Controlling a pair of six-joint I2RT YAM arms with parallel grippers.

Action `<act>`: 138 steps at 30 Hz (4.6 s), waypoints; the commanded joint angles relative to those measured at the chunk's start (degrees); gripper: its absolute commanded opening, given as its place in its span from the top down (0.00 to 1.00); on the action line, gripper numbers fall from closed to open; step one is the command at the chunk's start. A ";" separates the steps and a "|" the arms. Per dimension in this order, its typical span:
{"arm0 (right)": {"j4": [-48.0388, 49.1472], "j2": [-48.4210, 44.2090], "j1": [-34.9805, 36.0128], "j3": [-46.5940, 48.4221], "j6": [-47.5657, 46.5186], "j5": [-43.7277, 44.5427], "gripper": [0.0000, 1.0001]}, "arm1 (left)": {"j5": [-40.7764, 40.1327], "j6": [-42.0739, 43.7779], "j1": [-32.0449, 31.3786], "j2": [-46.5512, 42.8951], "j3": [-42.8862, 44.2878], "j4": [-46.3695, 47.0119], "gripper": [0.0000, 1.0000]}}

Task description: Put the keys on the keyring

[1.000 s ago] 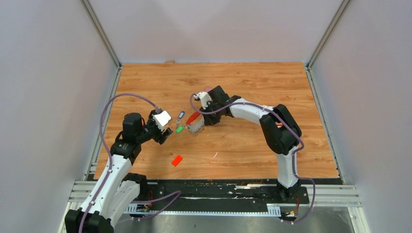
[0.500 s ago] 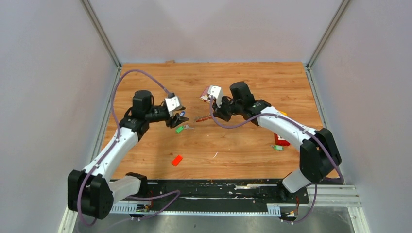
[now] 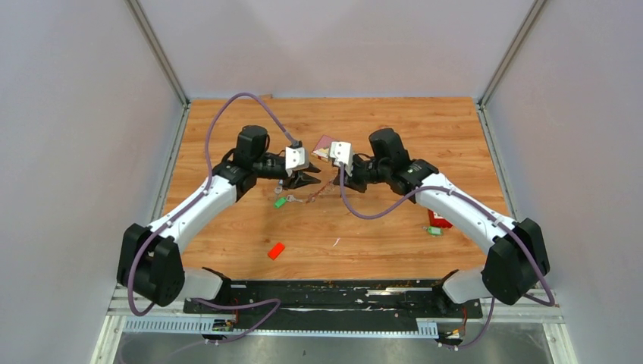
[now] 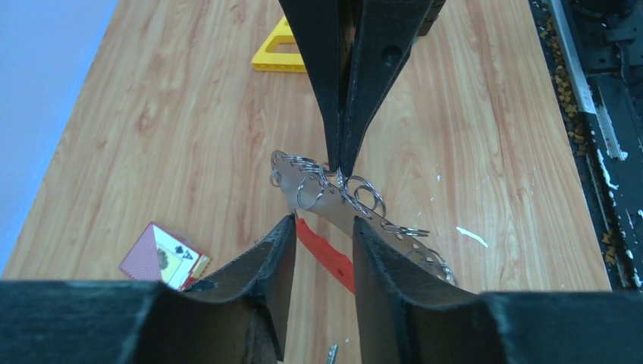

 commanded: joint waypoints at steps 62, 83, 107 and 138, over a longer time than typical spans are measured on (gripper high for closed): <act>3.93 -9.22 -1.98 -4.72 3.70 -12.99 0.69 | -17.74 -2.13 -13.83 -7.49 -0.59 -7.05 1.00; 1.82 -6.13 -2.04 -7.17 1.63 -16.93 0.76 | -17.16 -8.83 -14.00 -7.68 -5.54 2.69 1.00; -1.04 -9.00 -2.05 -6.07 -0.13 -12.45 0.76 | -18.20 -12.52 -13.96 -7.87 -8.21 7.07 1.00; 6.46 -11.50 6.13 -11.26 3.99 1.01 0.61 | -22.53 -25.17 -13.96 -4.51 -6.28 10.26 1.00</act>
